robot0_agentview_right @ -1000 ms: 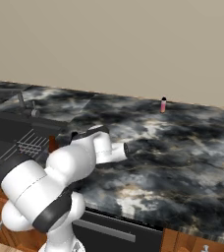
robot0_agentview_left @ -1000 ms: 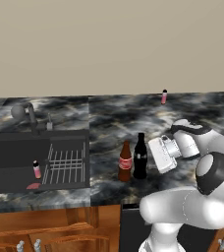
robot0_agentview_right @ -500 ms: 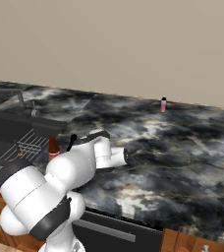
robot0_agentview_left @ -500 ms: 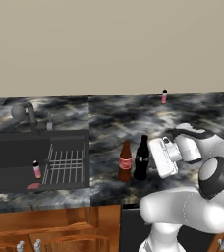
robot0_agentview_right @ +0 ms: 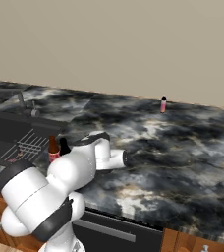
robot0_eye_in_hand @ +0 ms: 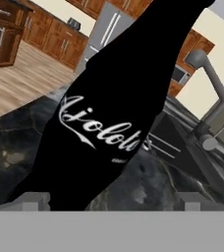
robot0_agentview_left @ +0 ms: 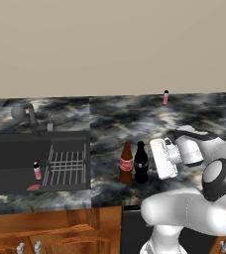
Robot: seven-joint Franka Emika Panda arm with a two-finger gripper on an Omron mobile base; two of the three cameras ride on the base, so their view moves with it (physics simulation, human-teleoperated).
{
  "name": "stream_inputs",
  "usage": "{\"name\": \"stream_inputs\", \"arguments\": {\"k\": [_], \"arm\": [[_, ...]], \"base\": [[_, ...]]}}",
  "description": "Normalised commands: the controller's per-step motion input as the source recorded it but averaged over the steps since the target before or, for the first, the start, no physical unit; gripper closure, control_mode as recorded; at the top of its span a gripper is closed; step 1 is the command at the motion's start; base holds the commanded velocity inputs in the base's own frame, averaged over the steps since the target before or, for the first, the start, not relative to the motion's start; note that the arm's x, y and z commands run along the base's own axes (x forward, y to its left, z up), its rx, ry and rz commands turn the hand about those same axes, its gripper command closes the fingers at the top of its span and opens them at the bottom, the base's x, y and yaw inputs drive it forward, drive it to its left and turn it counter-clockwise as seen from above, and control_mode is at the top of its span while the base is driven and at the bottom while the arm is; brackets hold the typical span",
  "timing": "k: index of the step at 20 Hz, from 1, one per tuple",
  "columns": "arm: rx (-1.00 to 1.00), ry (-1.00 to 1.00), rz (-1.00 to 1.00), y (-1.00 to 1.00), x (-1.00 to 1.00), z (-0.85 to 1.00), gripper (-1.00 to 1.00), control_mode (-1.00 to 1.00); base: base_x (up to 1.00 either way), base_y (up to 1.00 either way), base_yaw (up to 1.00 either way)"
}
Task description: Place the large bottle from the dining counter next to the other large bottle outside the sink, and place the small bottle from the dining counter next to the other small bottle inside the sink.
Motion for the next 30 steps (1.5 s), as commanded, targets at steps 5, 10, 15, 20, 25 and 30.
{"name": "stream_inputs", "arguments": {"k": [5, 10, 15, 20, 25, 30], "arm": [[0.00, -0.05, 0.00, -0.11, 0.06, 0.00, -1.00, -1.00], [0.01, -0.04, 0.00, -0.27, 0.00, -0.02, -1.00, -1.00], [0.01, -0.02, 0.00, -0.28, 0.00, -0.02, -1.00, -1.00], [0.03, 0.01, -0.02, -0.10, 0.01, 0.16, -1.00, -1.00], [0.02, 0.02, -0.10, -0.15, 0.00, 0.36, -1.00, -1.00], [0.05, 0.07, -0.19, -0.37, 0.00, 0.30, -1.00, -1.00]], "base": [[0.00, 0.00, 0.00], [0.00, 0.00, 0.00], [0.00, 0.00, 0.00], [0.00, 0.00, 0.00], [0.00, 0.00, 0.00], [0.00, 0.00, 0.00]]}}
